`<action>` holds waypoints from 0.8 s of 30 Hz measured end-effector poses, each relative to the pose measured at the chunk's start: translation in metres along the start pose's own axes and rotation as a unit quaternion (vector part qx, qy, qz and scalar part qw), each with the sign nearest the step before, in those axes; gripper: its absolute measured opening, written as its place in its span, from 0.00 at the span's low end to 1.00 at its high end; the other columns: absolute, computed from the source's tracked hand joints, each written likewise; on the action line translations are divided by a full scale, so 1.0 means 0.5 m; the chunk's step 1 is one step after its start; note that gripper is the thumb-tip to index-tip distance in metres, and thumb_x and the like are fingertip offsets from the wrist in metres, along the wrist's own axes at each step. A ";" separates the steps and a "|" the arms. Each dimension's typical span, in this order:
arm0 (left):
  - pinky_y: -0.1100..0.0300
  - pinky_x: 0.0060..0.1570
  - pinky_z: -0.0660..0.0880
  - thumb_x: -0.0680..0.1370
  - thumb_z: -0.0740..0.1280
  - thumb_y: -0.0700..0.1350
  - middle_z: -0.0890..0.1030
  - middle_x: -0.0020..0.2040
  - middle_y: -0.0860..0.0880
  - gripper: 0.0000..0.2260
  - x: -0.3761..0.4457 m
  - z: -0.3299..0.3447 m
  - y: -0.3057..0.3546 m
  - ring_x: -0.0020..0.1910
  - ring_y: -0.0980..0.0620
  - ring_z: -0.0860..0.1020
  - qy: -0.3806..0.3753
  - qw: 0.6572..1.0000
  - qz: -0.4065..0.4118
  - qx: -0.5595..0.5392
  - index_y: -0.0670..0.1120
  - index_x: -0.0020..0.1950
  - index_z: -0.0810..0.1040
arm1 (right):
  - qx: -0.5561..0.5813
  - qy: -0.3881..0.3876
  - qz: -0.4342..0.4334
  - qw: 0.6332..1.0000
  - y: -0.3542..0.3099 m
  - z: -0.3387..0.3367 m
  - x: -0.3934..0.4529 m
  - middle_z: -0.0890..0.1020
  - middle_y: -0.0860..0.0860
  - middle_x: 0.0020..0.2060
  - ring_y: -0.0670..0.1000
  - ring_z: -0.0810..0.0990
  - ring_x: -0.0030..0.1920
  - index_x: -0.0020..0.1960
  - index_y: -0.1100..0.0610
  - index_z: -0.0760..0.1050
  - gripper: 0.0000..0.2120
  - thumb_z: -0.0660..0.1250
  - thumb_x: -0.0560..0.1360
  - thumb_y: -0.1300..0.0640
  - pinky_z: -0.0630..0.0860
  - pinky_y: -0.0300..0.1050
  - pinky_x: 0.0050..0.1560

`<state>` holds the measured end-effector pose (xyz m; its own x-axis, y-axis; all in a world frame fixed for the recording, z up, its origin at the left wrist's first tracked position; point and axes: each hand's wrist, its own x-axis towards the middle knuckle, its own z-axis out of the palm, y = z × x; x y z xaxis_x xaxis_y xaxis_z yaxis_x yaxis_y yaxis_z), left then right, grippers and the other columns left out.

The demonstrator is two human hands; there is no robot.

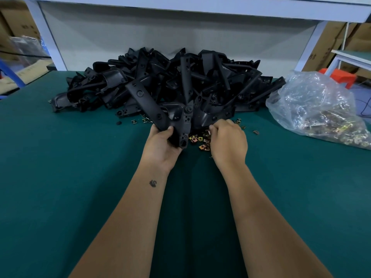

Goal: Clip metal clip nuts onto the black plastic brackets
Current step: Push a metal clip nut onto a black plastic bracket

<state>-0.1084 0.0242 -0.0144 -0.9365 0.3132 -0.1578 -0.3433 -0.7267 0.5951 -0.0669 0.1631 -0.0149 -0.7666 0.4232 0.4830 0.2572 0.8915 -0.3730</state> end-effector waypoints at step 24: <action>0.56 0.43 0.80 0.84 0.56 0.34 0.82 0.47 0.44 0.10 0.002 0.007 -0.003 0.40 0.52 0.82 0.040 0.999 -0.013 -0.019 0.44 0.45 0.71 | 0.692 -0.090 0.176 0.694 -0.042 -0.028 -0.004 0.85 0.57 0.43 0.50 0.84 0.42 0.53 0.61 0.81 0.09 0.68 0.75 0.71 0.80 0.40 0.45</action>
<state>-0.1084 0.0277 -0.0128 -0.9292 0.2835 -0.2369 -0.3691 -0.7416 0.5602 -0.0623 0.1456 0.0032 -0.8929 0.4371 0.1083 -0.2687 -0.3244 -0.9070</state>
